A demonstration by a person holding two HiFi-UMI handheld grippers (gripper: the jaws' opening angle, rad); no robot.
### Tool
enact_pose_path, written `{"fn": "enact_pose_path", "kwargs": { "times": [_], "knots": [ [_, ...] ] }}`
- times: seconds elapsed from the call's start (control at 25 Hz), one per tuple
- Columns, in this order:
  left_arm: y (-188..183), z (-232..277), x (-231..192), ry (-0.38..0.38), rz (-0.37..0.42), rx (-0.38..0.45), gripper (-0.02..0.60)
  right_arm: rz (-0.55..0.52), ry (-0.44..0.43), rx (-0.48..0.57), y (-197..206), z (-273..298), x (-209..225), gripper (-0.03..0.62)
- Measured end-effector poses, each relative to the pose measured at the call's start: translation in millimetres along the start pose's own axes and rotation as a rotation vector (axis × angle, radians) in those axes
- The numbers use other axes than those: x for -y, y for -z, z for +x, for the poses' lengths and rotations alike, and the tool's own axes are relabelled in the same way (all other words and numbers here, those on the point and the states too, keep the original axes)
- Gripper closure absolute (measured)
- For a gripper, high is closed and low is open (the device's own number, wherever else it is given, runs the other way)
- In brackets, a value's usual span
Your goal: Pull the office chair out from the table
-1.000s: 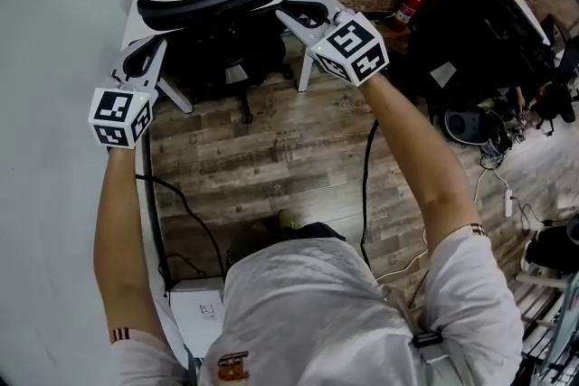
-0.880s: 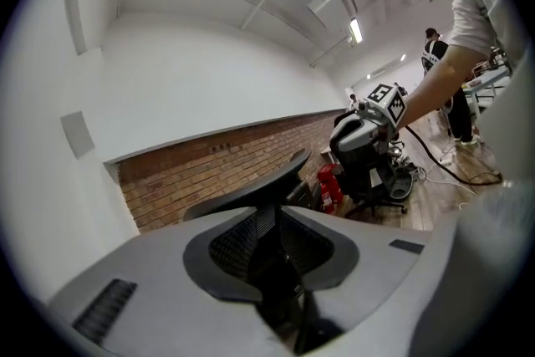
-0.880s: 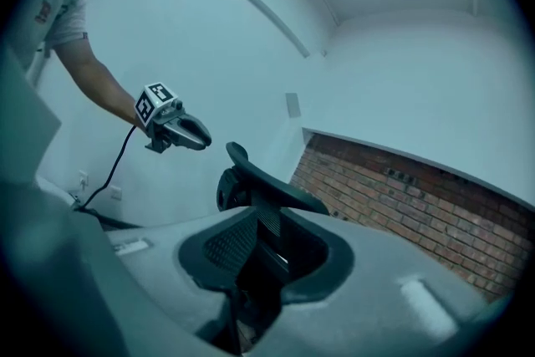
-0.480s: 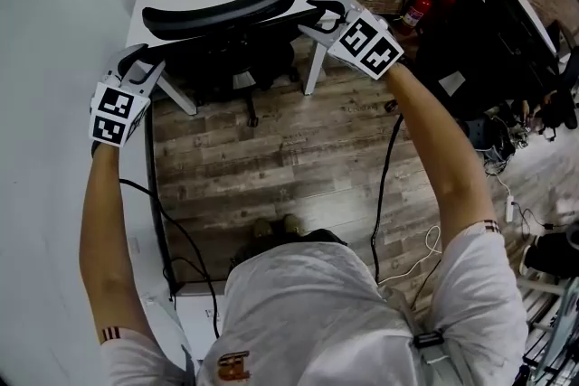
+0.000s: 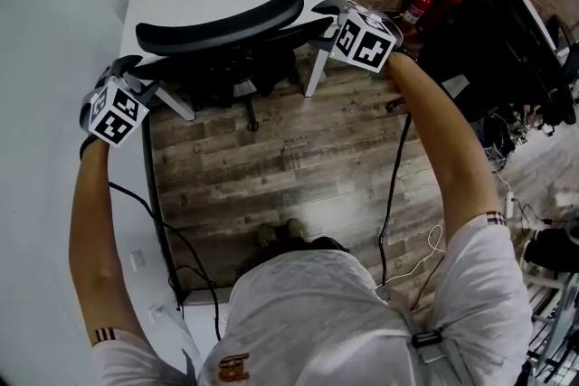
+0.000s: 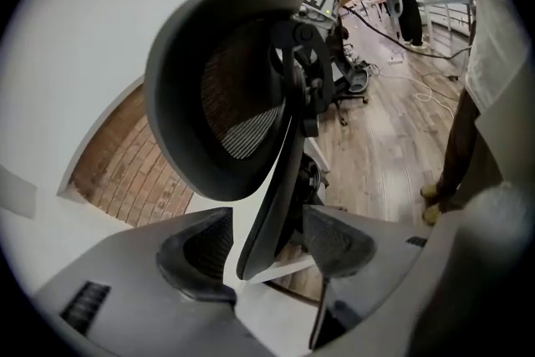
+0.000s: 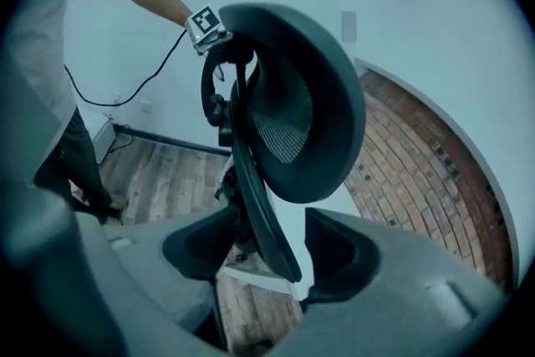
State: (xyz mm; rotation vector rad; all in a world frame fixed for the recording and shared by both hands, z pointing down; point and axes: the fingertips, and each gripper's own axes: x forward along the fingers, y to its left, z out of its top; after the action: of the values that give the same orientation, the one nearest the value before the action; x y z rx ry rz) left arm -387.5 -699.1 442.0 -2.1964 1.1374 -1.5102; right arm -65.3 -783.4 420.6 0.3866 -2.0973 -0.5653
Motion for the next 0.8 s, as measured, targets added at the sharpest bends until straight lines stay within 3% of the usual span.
{"fn": "enact_pose_path", "kwargs": {
  "times": [0.32, 0.6, 0.8],
  "knots": [
    [30.1, 48.4, 4.5, 0.135, 0.147, -0.130, 0.327, -0.146, -0.119, -0.168, 36.9, 47.1, 1.8, 0.345],
    [39.6, 78.9, 12.2, 0.214, 0.184, -0.176, 0.327, -0.209, -0.216, -0.227, 48.1, 78.6, -6.1, 0.345],
    [41.5, 90.4, 13.4, 0.230, 0.206, -0.179, 0.330, -0.237, -0.251, -0.234, 52.5, 94.4, -11.5, 0.347]
  ]
}}
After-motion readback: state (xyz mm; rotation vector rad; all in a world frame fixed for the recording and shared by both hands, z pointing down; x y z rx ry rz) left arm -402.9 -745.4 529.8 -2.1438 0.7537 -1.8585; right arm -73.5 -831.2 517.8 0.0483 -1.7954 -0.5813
